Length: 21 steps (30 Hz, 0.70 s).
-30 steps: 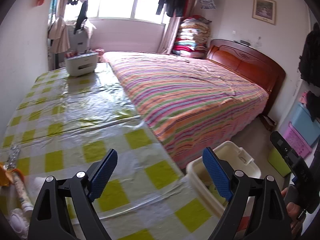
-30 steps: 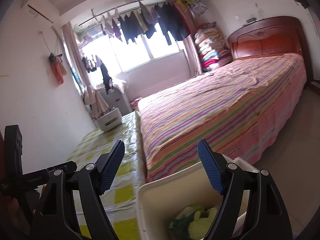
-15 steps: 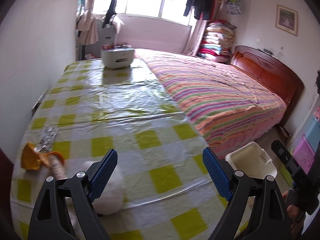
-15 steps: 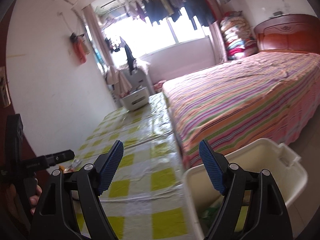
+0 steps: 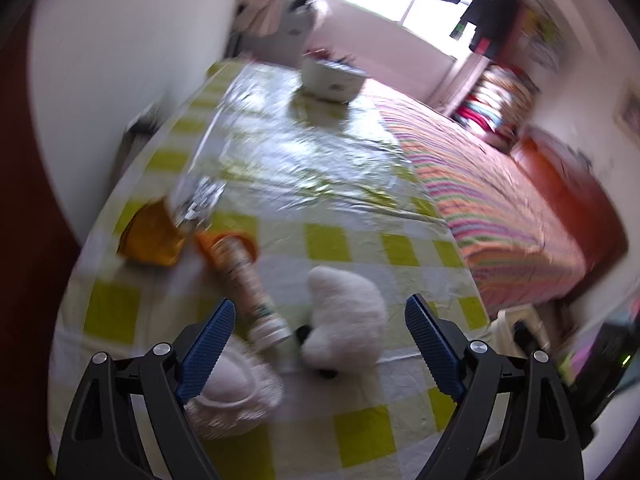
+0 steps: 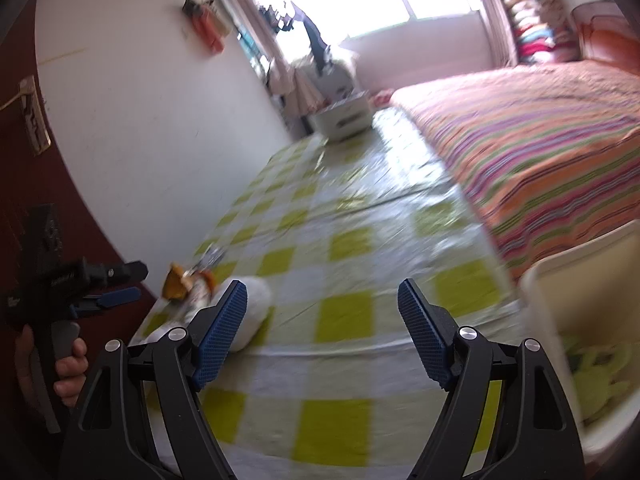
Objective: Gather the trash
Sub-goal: 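Grasp the drink can with left gripper while right gripper grasps white fluffy plush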
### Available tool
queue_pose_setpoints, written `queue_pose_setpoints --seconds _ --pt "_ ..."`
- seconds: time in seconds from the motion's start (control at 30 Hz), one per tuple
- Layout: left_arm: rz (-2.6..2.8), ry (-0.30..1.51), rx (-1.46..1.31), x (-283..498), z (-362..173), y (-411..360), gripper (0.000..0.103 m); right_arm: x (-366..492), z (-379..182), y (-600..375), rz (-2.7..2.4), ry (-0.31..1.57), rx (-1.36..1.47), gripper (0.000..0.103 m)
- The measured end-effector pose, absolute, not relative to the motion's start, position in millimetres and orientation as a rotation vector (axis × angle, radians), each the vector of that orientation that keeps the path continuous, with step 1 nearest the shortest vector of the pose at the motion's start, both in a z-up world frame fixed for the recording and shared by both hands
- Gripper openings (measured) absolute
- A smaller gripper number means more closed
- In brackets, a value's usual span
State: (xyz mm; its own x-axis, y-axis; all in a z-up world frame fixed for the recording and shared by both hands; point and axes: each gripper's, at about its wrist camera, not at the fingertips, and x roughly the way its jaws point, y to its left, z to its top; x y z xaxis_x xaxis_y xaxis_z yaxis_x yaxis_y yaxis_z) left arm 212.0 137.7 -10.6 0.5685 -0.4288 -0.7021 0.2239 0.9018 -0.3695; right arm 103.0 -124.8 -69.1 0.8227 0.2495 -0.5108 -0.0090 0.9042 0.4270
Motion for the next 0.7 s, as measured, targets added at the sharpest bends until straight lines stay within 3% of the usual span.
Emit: queue_pose_setpoints --seconds 0.27,0.57,0.63,0.7 --pt "-0.343 1.082 -0.482 235 -42 170 0.084 143 -72 -81 0.232 0.743 0.366 0.077" --pt "-0.263 1.14 -0.519 255 -52 169 0.084 183 -72 -62 0.249 0.848 0.303 0.076" --pt "-0.241 1.165 -0.51 262 -57 172 0.084 188 -74 -59 0.255 0.867 0.3 0.071" --pt "-0.211 1.189 -0.495 269 -62 170 0.084 194 -76 -56 0.26 0.885 0.295 0.053"
